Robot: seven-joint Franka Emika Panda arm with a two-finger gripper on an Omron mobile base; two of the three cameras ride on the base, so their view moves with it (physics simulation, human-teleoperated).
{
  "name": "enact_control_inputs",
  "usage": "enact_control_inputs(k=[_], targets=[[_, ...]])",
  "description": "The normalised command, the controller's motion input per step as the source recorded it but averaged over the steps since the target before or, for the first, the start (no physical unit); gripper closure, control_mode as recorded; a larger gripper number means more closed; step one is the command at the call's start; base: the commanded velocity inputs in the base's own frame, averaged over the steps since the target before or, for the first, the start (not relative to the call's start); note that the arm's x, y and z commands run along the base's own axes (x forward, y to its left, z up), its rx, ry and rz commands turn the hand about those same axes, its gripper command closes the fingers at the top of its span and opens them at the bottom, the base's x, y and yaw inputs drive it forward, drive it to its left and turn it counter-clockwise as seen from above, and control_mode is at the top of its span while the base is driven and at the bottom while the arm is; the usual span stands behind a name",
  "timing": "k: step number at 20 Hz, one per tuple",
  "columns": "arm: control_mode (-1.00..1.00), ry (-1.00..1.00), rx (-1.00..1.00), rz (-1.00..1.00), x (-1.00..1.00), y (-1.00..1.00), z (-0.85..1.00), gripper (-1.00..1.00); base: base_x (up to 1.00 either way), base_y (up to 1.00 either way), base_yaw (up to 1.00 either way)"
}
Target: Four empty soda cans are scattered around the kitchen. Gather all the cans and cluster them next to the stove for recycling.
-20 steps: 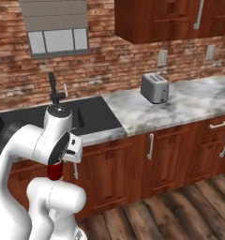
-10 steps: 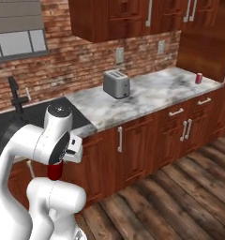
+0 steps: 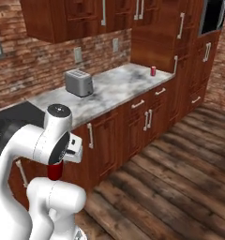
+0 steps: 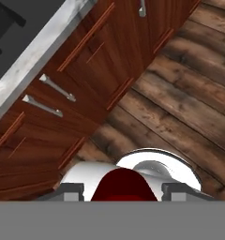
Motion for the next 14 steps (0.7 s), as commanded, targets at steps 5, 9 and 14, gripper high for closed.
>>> enact_control_inputs(k=[5, 9, 14], targets=[[1.0, 0.0, 0.0, 0.0, 0.0, 0.0, 0.0, 1.0, 0.12, -0.08, -0.38], [1.0, 0.0, 0.0, 0.0, 0.0, 0.0, 0.0, 1.0, 0.1, -0.09, -0.39], [1.0, 0.0, 0.0, 0.0, 0.0, 0.0, 0.0, 1.0, 0.16, -0.1, -0.36]])
